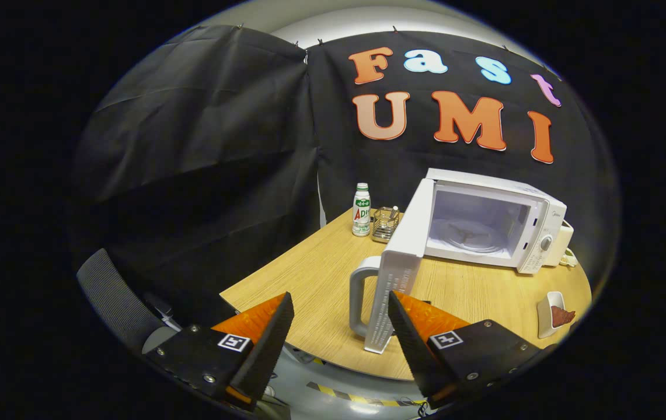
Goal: Open the microwave, put the food inside, and close the microwave door.
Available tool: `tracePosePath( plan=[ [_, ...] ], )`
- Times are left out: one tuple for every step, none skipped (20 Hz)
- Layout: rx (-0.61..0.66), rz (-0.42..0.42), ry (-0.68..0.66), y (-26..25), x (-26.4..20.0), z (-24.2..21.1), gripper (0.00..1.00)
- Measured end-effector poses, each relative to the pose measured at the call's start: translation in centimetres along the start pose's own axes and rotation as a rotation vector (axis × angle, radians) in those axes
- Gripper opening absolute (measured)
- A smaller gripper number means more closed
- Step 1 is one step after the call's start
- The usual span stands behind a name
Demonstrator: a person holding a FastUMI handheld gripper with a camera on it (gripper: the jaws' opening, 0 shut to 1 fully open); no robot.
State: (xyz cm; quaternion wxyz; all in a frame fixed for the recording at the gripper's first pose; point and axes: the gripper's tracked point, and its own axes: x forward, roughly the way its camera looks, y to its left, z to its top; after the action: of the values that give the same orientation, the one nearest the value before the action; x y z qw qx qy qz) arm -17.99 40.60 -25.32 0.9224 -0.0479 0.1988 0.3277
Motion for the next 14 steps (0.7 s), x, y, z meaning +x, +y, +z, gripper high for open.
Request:
tracePosePath(
  plan=[
    [0.016, -0.008, -0.002, -1.1, -0.5, 0.5, 0.98],
    [0.032, -0.02, -0.01, -2.4, -1.1, 1.1, 0.98],
    [0.038, -0.043, -0.021, -3.9, -1.5, 1.8, 0.98],
    [0.049, -0.064, -0.032, -5.4, -2.0, 2.4, 0.98],
    [0.067, -0.088, -0.04, -7.1, -2.4, 2.9, 0.98],
    [0.085, -0.116, -0.049, -8.9, -2.8, 3.2, 0.98],
    [0.104, -0.153, -0.054, -11.2, -3.2, 3.4, 0.98],
    [0.122, -0.193, -0.077, -13.5, -3.6, 3.7, 0.98],
    [0.13, -0.248, -0.084, -16.1, -4.1, 3.8, 0.98],
    [0.142, -0.294, -0.087, -18.4, -4.7, 3.3, 0.98],
    [0.152, -0.341, -0.09, -20.9, -5.3, 3.0, 0.98],
    [0.158, -0.391, -0.095, -23.5, -6.0, 2.6, 0.98],
    [0.156, -0.44, -0.094, -26.1, -6.7, 2.2, 0.98],
    [0.15, -0.487, -0.097, -28.5, -7.6, 1.6, 0.98]
  ],
)
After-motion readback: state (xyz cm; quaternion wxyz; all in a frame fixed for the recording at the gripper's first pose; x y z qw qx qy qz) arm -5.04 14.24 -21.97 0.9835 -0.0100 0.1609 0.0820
